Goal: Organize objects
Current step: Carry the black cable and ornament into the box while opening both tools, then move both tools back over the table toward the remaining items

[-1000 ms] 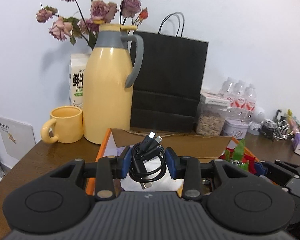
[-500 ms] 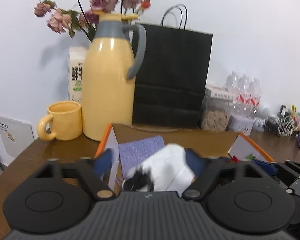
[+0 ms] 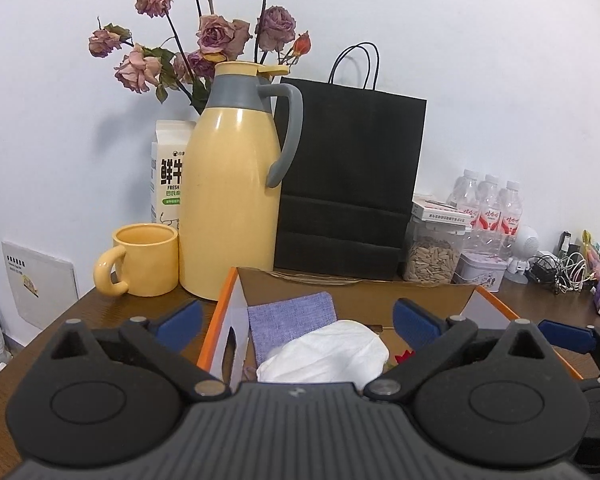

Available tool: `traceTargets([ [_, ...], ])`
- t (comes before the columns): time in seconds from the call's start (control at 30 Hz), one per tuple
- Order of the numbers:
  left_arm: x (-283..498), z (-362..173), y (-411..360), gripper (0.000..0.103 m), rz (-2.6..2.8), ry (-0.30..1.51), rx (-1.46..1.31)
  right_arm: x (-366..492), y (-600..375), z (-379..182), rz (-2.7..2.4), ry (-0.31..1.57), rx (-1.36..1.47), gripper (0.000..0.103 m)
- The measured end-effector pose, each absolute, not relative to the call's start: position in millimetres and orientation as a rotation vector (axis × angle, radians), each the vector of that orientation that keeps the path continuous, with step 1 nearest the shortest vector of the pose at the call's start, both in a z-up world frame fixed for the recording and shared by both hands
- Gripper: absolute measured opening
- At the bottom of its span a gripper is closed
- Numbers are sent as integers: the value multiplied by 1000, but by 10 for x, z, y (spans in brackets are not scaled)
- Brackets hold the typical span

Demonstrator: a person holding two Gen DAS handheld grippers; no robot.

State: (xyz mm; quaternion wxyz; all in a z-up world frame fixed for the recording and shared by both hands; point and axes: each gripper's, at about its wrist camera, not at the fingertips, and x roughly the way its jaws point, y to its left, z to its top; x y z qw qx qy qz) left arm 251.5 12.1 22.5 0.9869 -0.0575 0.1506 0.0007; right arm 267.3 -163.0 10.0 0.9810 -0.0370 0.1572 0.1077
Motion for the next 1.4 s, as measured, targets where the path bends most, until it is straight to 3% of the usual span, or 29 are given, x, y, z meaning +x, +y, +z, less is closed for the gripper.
traceTargets([
  [0.43,1968,339,343,103,24,319,-101,2093,-1771,228,256,287,-108,103],
  [0.8,1317,205,678,103,67,416,-73,1388,-1826,25,318,425,-177,101],
  [0.97,1067,28,798,103,82,472,-76,1091,-1777,-127,369,499,-206,90],
  [1.3,709,-154,931,103,89,521,-75,905,-1697,-350,425,593,-167,46],
  [1.4,640,-162,946,103,84,520,-78,916,-1669,-368,435,601,-159,40],
])
